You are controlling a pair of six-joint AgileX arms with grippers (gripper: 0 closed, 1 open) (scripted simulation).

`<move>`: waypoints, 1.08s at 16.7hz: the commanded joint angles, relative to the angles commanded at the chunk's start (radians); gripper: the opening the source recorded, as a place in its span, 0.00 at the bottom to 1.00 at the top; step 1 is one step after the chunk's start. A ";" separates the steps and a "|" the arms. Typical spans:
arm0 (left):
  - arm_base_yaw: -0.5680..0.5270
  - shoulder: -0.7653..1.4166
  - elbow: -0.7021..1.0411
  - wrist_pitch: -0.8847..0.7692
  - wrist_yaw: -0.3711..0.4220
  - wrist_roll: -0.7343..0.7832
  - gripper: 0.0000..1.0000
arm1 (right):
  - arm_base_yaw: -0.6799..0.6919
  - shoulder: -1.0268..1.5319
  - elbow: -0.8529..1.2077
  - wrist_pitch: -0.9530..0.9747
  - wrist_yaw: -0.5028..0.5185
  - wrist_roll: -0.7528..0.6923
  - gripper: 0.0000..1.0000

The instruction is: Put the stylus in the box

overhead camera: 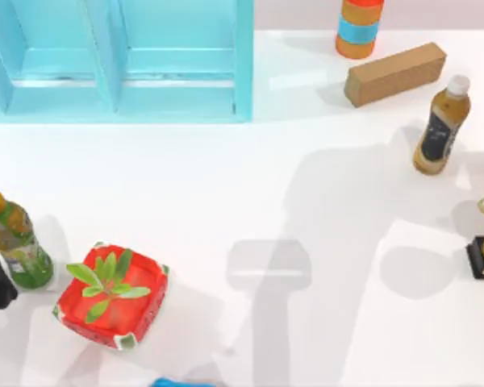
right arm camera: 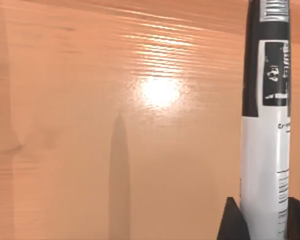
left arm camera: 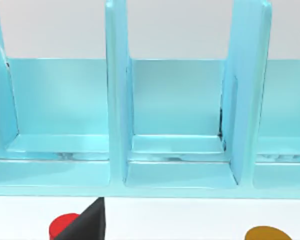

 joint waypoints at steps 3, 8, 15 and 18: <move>0.000 0.000 0.000 0.000 0.000 0.000 1.00 | -0.030 -0.005 -0.013 0.008 0.008 0.045 0.00; 0.000 0.000 0.000 0.000 0.000 0.000 1.00 | -0.026 -0.003 -0.014 0.010 0.006 0.045 0.00; 0.000 0.000 0.000 0.000 0.000 0.000 1.00 | -0.018 -0.071 -0.306 0.199 0.002 0.047 0.00; 0.000 0.000 0.000 0.000 0.000 0.000 1.00 | -0.018 -0.107 -0.413 0.293 0.004 0.054 0.00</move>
